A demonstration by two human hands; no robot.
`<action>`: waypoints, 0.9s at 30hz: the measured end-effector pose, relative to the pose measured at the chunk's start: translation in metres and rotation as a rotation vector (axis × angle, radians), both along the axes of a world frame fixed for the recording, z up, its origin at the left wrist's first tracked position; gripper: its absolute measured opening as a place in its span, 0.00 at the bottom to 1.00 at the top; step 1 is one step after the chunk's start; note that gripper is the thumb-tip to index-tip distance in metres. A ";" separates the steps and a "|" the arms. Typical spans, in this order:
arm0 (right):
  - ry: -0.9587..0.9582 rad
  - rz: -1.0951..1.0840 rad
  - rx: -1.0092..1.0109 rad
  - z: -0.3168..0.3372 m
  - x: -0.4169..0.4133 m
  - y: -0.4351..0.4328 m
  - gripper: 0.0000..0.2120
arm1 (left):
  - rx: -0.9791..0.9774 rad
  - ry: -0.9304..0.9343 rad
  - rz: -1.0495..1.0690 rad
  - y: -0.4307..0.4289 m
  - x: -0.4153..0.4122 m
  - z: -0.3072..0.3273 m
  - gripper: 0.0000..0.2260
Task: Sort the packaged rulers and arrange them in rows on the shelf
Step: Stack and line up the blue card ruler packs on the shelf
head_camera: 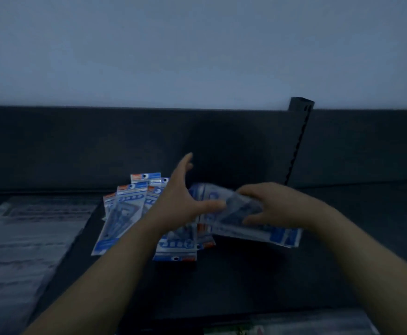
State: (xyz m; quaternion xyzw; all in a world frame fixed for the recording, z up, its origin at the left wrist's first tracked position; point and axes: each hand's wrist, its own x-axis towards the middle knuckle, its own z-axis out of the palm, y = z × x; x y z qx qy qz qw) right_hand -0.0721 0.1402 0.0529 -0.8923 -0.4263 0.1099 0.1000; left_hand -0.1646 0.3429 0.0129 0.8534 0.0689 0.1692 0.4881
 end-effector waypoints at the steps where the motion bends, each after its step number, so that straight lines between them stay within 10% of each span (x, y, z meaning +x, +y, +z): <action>1: -0.017 0.000 -0.057 -0.011 -0.003 -0.002 0.20 | 0.047 0.059 -0.049 -0.008 0.004 -0.004 0.52; 8: -0.110 -0.222 -0.054 -0.034 0.011 -0.052 0.31 | 0.305 0.270 -0.118 -0.023 0.019 -0.029 0.15; 15: 0.508 -0.362 0.723 -0.081 0.028 -0.080 0.33 | 0.134 0.252 -0.047 -0.040 0.030 -0.035 0.19; 20: 0.582 -0.295 0.773 -0.092 0.037 -0.070 0.38 | 0.166 0.297 -0.001 -0.048 0.032 -0.038 0.32; 27: 0.438 -0.113 0.715 -0.078 0.041 -0.080 0.47 | 0.137 0.282 0.006 -0.058 0.023 -0.037 0.20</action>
